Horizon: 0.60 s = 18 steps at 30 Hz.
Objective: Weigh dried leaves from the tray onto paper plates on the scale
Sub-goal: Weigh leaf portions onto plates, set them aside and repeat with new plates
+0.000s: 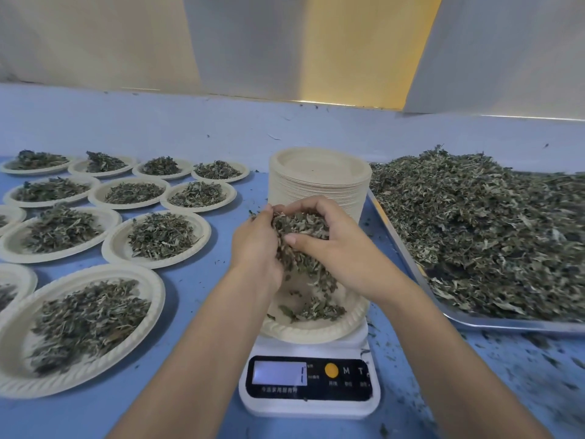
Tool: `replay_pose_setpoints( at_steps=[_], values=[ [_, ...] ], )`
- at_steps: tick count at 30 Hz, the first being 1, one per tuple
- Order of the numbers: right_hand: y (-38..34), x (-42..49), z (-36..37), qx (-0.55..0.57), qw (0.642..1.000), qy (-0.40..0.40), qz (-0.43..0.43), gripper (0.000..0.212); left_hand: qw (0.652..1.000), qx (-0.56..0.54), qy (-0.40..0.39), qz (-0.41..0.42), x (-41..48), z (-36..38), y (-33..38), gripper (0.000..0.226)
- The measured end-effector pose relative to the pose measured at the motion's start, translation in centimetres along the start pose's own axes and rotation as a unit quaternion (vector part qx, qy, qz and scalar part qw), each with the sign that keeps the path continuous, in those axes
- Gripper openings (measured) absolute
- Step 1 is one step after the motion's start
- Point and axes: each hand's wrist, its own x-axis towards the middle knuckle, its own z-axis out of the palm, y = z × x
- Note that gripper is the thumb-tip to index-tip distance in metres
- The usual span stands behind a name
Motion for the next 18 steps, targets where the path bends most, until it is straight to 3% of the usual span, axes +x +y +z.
replay_pose_setpoints(
  at_steps=[5, 12, 18],
  values=[
    [0.2, 0.0, -0.6, 0.017, 1.0, 0.007, 0.003, 0.018, 0.999, -0.027, 0.017, -0.005, 0.1, -0.1, 0.4, 0.029],
    [1.3, 0.1, -0.5, -0.076, 0.997, -0.004, 0.035, 0.015, 0.997, -0.068, 0.012, -0.031, 1.1, -1.1, 2.2, 0.028],
    [1.8, 0.0, 0.2, -0.139, 0.985, -0.072, 0.071, 0.051, 0.993, -0.111, 0.0, -0.03, 1.0, -1.1, 2.7, 0.025]
  ],
)
